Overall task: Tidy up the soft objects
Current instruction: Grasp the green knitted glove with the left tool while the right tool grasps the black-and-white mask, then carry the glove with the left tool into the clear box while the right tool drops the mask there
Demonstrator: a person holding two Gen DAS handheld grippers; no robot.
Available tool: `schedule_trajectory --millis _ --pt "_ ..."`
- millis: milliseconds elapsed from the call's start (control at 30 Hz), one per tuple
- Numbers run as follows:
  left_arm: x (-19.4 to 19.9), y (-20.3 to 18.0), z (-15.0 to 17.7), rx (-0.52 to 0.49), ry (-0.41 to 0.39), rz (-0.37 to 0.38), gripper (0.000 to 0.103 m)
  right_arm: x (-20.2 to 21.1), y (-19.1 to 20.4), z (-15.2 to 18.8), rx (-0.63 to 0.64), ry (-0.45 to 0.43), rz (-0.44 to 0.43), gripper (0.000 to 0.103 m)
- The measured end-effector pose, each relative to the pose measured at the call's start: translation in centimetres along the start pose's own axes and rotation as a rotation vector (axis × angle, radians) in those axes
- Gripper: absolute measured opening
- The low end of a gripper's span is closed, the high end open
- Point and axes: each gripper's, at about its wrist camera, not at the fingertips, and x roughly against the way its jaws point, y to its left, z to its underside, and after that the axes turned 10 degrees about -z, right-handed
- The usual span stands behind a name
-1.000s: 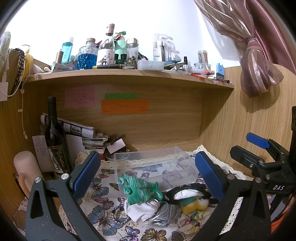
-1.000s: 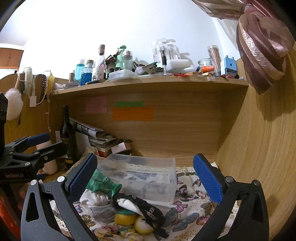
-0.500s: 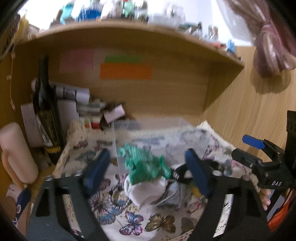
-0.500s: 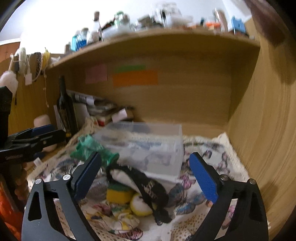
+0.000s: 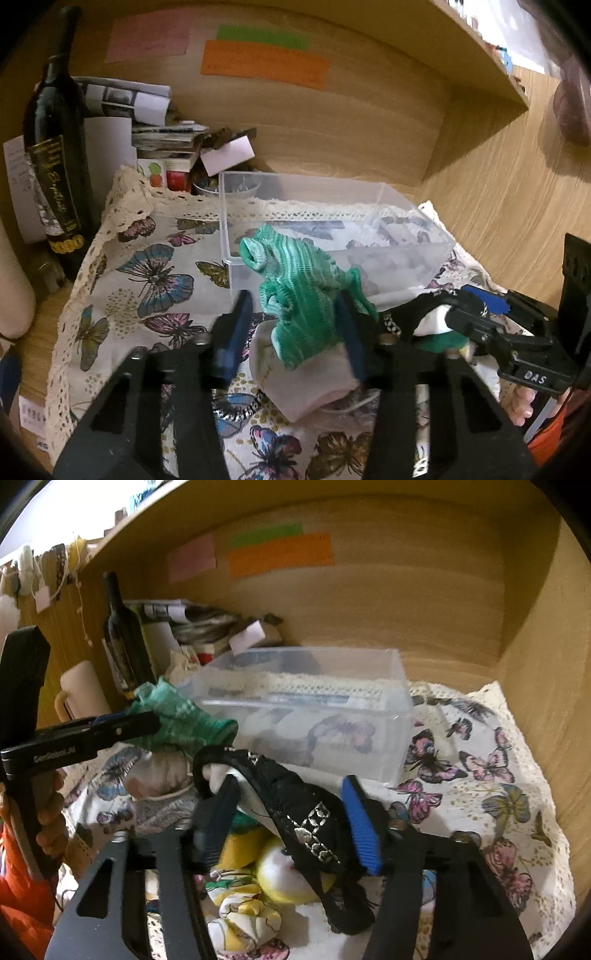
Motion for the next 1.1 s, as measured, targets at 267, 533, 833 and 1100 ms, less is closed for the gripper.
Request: schedule_trajectory --millis 267,533,833,1100 --pt "0.9 -0.6 -0.2 -0.037 -0.053 0.003 0.016 1.0 0.2 0.1 0.007 -0.055 0.018 0.016" --pt "3.6 -1.2 -1.6 -0.067 -0.156 0.001 0.013 3.1 0.7 -1.1 0.036 -0.146 0.054 0.014" --pt "5.6 -1.6 -4.6 -0.080 -0.261 0.000 0.013 5.6 0.9 -4.2 0.060 -0.274 0.071 0.014" --pt "3.7 -1.1 -7.4 -0.067 -0.255 -0.018 0.013 5.2 0.3 -7.6 0.085 -0.324 0.119 0.014"
